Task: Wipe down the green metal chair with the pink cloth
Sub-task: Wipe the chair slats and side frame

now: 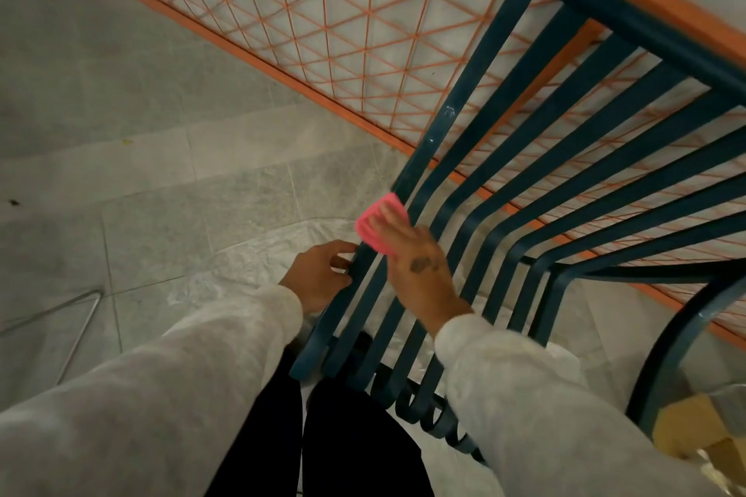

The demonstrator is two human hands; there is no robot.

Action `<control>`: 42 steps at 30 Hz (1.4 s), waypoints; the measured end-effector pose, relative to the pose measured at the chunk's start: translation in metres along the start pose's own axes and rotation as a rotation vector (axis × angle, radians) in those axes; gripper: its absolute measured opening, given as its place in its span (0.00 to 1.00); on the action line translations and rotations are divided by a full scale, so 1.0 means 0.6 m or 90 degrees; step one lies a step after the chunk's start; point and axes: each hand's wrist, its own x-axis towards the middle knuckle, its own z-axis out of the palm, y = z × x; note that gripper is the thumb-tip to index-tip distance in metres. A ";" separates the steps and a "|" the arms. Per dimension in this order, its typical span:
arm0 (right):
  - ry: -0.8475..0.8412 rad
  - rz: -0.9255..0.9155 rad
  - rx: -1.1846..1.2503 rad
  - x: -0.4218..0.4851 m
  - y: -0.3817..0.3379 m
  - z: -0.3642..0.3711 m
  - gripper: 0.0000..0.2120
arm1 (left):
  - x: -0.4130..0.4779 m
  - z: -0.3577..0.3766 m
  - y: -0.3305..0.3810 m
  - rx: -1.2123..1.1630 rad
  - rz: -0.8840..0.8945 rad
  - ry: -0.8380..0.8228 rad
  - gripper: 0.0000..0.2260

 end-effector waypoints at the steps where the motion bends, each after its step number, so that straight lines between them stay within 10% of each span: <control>1: -0.012 0.000 0.038 -0.016 -0.010 0.010 0.32 | 0.002 -0.001 -0.005 0.011 -0.009 0.000 0.16; 7: -0.134 -0.065 0.118 -0.021 0.043 -0.010 0.30 | 0.002 -0.006 -0.025 -0.060 -0.051 -0.007 0.09; 14: 0.012 0.076 0.067 0.051 0.034 -0.031 0.29 | 0.005 -0.006 -0.034 -0.084 -0.052 -0.007 0.11; 20: -0.144 -0.065 0.147 -0.025 0.016 -0.004 0.28 | 0.006 -0.007 -0.029 -0.065 -0.033 -0.006 0.06; 32: -0.164 0.116 0.329 0.001 0.017 -0.024 0.24 | 0.003 -0.003 -0.016 -0.018 -0.092 -0.016 0.17; 42: 0.192 0.689 0.928 -0.017 0.006 -0.034 0.14 | 0.063 -0.046 0.087 0.016 0.060 -0.007 0.16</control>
